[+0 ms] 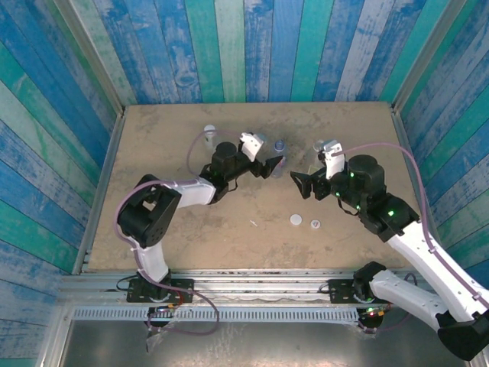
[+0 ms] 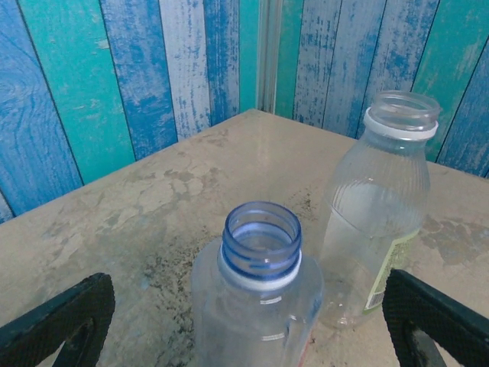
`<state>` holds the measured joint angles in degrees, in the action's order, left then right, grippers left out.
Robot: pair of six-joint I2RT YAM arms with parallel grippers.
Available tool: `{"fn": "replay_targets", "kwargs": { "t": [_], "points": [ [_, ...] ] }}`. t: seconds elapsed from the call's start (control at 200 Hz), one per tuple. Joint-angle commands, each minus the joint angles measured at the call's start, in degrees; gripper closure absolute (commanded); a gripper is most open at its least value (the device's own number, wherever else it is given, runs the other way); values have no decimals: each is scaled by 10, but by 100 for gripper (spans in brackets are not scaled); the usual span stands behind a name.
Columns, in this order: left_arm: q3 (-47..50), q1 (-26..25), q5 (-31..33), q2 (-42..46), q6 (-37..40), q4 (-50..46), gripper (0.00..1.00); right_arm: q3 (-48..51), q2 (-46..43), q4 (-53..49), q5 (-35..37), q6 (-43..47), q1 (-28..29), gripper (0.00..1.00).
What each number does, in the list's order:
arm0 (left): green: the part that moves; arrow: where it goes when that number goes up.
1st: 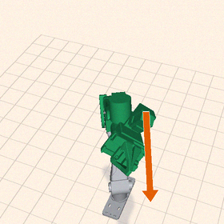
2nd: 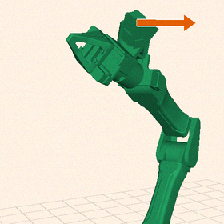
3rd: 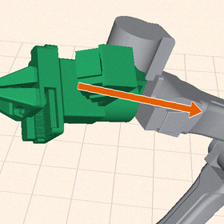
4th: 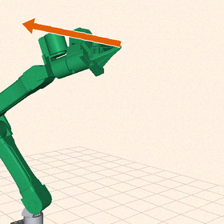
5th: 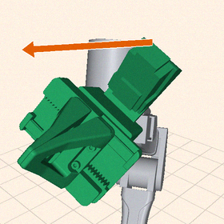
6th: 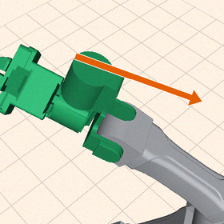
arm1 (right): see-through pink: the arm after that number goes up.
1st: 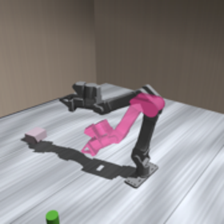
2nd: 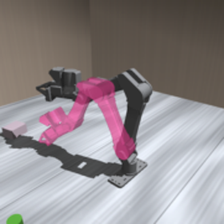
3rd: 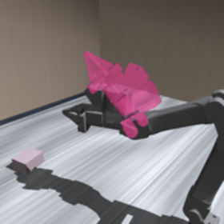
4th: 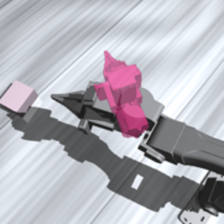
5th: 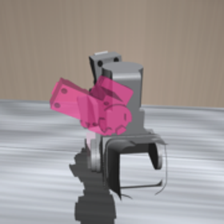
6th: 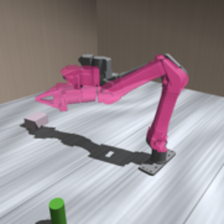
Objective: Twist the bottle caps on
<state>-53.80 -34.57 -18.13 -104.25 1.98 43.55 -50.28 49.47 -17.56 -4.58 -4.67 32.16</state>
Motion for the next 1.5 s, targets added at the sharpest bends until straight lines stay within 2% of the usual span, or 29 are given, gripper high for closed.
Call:
{"fn": "replay_targets", "kwargs": {
  "t": [0.0, 0.14, 0.25, 0.316, 0.451, 0.536, 0.967, 1.277, 1.493],
  "points": [
    [-44, -1, -17, -39, 33, -64, 6, -3, 0, -6, -6, 3, -2, 0],
    [-79, 0, -21, -57, 67, -123, 6, 1, -5, -10, 0, 4, -1, 0],
    [-100, 0, -35, -75, 76, -146, 0, 1, -3, -8, 1, 4, -1, 0],
    [-105, 0, -36, -83, 72, -144, 6, 0, -2, -8, 1, 3, -2, 0],
    [-119, -1, -43, -99, 73, -145, 10, 0, -2, -8, 2, 2, -1, 0],
    [-124, -1, -46, -108, 72, -142, 20, 1, -3, -9, 4, 2, -2, 1],
    [-128, -1, -74, -123, 64, -117, 45, 1, -1, -10, 9, 0, -1, 1],
    [-82, -1, -101, -65, 43, -116, 47, -11, 21, -10, 1, 9, -2, 2],
    [-17, -19, -119, 26, 43, -141, 47, -23, 75, 9, -39, 33, -1, 21]
  ]
}}
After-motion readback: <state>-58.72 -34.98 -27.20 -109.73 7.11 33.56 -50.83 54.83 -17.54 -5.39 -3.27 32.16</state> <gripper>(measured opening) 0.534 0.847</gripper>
